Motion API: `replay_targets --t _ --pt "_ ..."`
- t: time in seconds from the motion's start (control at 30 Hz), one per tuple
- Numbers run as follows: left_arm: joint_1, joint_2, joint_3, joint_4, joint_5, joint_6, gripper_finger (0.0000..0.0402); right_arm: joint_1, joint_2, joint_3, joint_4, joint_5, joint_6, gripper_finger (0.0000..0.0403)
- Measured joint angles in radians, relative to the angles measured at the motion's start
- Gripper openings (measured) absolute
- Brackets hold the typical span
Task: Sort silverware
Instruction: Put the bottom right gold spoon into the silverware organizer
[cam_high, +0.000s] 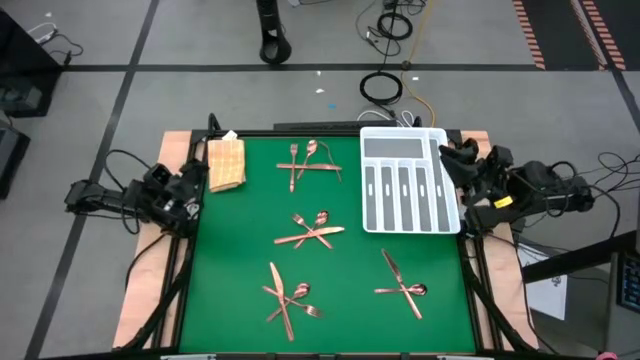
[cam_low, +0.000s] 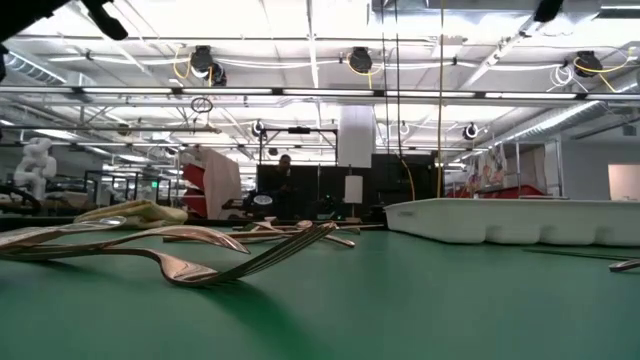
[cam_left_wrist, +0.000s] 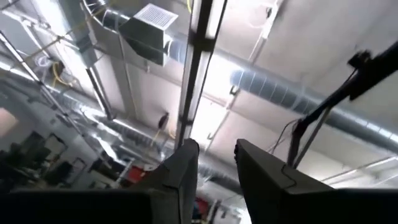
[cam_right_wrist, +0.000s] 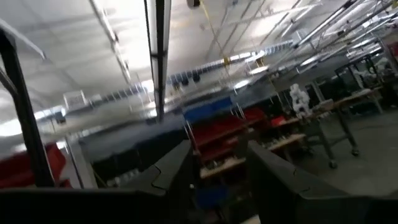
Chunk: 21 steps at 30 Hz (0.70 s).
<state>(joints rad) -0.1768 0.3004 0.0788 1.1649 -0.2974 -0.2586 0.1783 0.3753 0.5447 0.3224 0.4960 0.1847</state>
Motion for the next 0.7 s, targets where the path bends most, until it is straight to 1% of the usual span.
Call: replay_targets --t 0.1,0.23,0.27,0.33,0.4,0.43,0.47,0.53,0.6,0.63,0.7 --pt "0.0 0.004 0.002 0.001 0.0 -0.035 0.0115 0.0 0.044 0.041 -0.066 0.0 -0.017 0.0141" --pt "0.0 0.004 0.002 0.004 0.007 -0.06 0.0115 0.0 0.081 0.044 -0.064 0.0 0.002 0.0141" --pt "0.0 0.004 0.002 0.003 0.008 -0.09 0.0115 0.0 0.092 0.044 -0.064 0.0 0.022 0.0141" --pt "0.002 0.004 0.004 0.01 -0.004 -0.111 0.0115 0.0 0.115 0.044 -0.043 0.001 0.054 0.0141" --pt "0.012 0.004 0.02 0.035 -0.08 -0.083 0.0115 0.0 0.137 0.044 0.024 0.004 0.044 0.0141" --pt "0.018 0.004 0.041 0.044 -0.089 -0.078 0.0115 0.0 0.148 0.05 0.061 0.004 0.013 0.0141" --pt "0.02 0.004 0.07 0.042 -0.068 -0.076 0.0115 0.0 0.159 0.066 0.083 0.004 -0.027 0.0141" --pt "0.022 0.003 0.152 -0.051 0.007 -0.069 0.0115 0.0 0.193 0.133 0.088 0.011 -0.123 0.0141" --pt "0.021 0.014 0.265 -0.256 0.028 -0.065 0.0115 0.0 0.239 0.222 0.02 0.041 -0.23 0.0142" --pt "0.021 0.025 0.334 -0.379 0.027 -0.04 0.0115 0.0 0.268 0.278 -0.045 0.051 -0.274 0.0142" --pt "0.021 0.069 0.483 -0.606 0.002 0.032 0.0115 0.0 0.332 0.391 -0.23 0.058 -0.32 0.0142"
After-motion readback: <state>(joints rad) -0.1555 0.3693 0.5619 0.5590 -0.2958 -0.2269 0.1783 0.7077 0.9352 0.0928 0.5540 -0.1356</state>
